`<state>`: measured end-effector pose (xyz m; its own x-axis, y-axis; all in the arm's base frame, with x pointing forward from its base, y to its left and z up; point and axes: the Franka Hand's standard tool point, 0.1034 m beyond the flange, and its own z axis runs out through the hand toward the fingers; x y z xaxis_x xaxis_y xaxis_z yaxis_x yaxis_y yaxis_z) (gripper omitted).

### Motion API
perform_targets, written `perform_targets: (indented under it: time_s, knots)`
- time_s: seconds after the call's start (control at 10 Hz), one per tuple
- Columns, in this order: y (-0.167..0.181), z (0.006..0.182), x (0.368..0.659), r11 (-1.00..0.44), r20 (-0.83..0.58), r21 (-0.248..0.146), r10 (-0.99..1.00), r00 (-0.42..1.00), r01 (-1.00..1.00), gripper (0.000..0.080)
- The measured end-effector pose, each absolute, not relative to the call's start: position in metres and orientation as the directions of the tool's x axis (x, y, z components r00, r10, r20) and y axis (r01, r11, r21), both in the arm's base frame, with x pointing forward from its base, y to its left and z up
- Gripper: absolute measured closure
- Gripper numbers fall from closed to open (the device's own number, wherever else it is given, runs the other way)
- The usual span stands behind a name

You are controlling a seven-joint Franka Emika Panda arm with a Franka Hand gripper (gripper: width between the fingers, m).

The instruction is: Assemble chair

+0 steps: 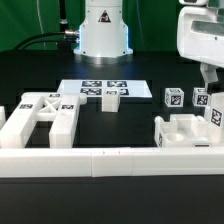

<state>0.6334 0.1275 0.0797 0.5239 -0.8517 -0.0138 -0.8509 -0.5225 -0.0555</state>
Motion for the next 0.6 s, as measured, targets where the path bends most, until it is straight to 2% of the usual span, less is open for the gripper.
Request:
perform_targets:
  time_s: [0.2, 0.3, 0.6]
  knots:
    - [0.1272, 0.0797, 0.6336, -0.631, -0.005, -0.057, -0.774, 0.633, -0.773, 0.0154]
    - [0.1269, 0.0799, 0.6336, -0.725, 0.004, -0.053, -0.688, 0.726, -0.687, 0.0154]
    - [0.1293, 0.0814, 0.6347, -0.889, 0.025, -0.040, -0.457, 0.889, -0.456, 0.0151]
